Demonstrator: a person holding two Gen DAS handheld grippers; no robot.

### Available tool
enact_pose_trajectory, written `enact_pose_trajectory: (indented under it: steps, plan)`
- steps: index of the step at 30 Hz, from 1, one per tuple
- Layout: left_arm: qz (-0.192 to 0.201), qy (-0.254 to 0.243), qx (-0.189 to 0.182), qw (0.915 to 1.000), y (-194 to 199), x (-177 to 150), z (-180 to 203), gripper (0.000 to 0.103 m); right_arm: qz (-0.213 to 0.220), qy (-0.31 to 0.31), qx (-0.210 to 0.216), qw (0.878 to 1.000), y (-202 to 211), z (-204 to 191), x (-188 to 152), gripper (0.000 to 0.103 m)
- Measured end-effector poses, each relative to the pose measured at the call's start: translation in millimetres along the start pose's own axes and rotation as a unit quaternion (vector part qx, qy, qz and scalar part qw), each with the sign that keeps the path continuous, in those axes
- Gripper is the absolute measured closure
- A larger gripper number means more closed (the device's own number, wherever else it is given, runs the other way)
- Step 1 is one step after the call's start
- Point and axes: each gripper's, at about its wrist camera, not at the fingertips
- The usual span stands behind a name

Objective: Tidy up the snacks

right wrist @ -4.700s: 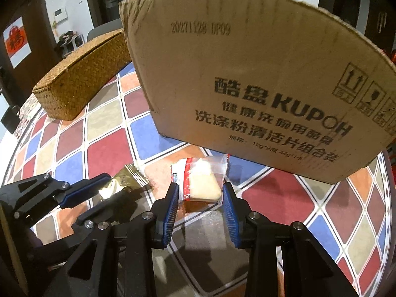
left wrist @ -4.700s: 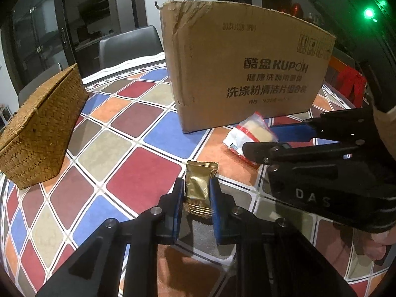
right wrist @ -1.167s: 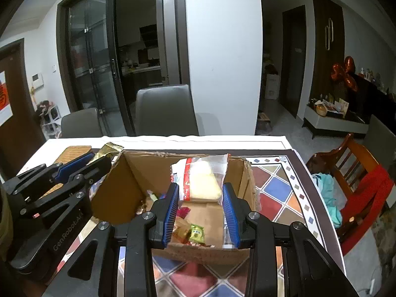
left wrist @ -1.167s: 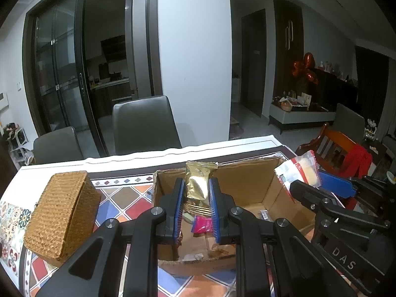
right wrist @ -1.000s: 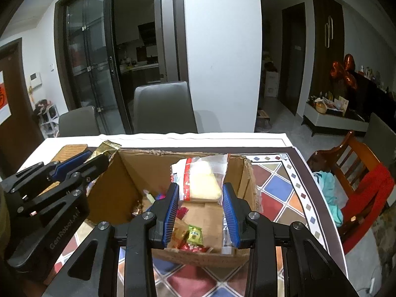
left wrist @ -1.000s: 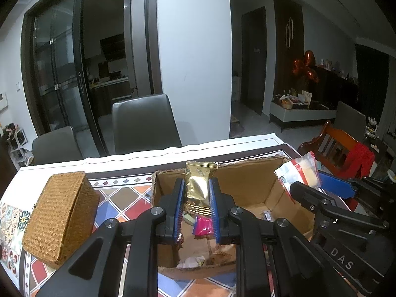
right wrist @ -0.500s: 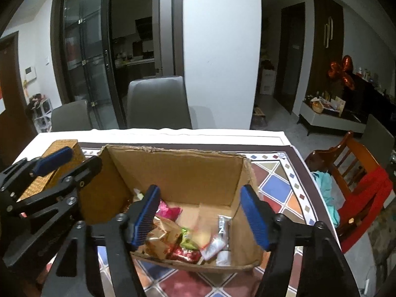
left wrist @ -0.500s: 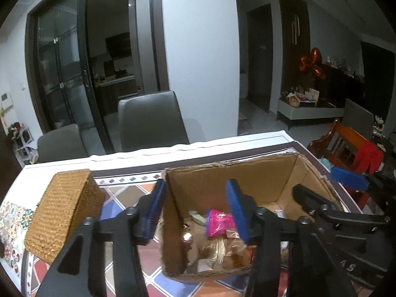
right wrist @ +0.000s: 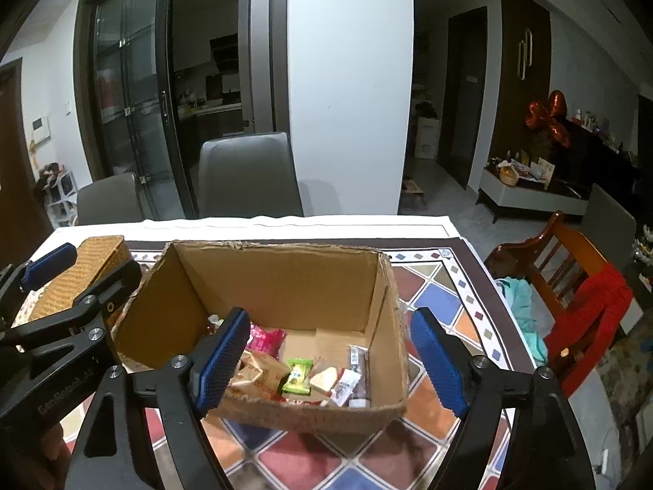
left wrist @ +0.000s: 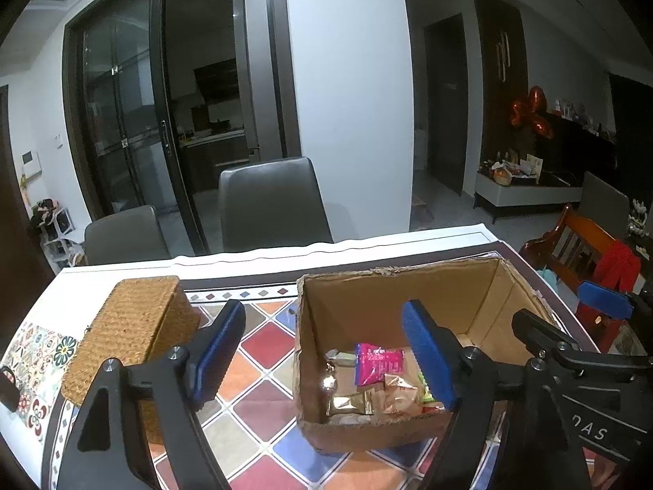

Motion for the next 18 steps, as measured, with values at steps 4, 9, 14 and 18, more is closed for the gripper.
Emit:
enact_pose_trajectory:
  steps: [4,9,14,18]
  plan:
    - [0.004,0.006,0.003,1.0,13,-1,-5,0.02,0.004,0.0,-0.002,1.0,11,-1,-1,0.019]
    - [0.008,0.004,0.01,0.9999,29,-3,-8,0.019,0.01,0.0,-0.004,1.0,26,-2,-2,0.018]
    - [0.012,0.007,0.017,0.9998,44,-4,-10,0.013,0.015,-0.003,-0.007,1.0,40,-1,-5,0.018]
    - [0.016,0.01,0.017,0.9997,59,-5,-12,0.011,0.02,-0.001,-0.009,1.0,53,0,-8,0.018]
Point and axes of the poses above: each gripper's, at about its wrist camera, not at the fingertips, and y roughly against the way its jaws point, z to its right, x to its top, and after that the axes turned 7 degrees about z, right-handed
